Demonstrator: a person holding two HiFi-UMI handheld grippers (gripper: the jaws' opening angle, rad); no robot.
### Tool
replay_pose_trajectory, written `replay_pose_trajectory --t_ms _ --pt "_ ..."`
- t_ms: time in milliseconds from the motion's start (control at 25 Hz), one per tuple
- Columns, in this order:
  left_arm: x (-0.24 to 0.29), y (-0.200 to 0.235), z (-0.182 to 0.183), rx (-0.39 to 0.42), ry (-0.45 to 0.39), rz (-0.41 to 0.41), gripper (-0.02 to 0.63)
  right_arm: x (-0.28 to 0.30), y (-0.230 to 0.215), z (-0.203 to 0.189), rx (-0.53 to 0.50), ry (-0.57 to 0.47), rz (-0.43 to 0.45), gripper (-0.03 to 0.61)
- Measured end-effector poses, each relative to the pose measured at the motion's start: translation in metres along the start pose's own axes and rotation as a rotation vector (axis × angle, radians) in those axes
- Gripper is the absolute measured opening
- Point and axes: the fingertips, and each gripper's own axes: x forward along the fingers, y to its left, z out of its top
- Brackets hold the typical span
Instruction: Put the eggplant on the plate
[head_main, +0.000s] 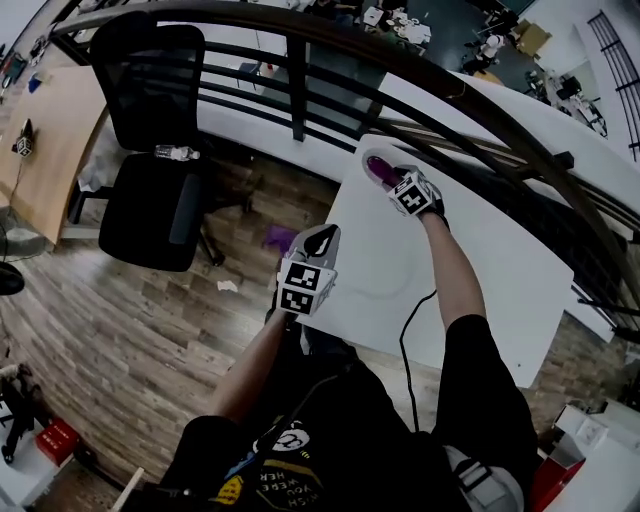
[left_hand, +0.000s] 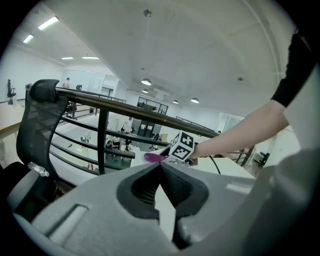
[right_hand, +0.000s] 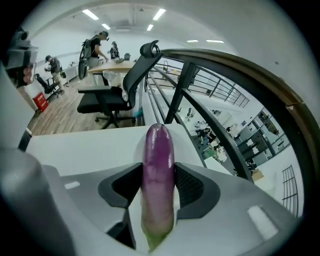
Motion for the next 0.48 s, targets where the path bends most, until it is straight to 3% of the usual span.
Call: replay_pose_trajectory --t_ms 280,360,480 --pt "-0.011 0.020 -0.019 -0.040 0.038 0.012 0.006 0.019 -0.010 -0.006 -0.092 0.078 -0.044 0.206" --pt "-0.014 0.021 -0.023 -0.040 0.047 0.009 0.005 0.010 -0.011 -0.002 -0.043 0.027 -0.082 0.267" --pt "-0.020 0.017 -0.022 -0.042 0.038 0.002 0.005 -0.027 -0.008 0.006 0.100 -0.136 -0.155 0.285"
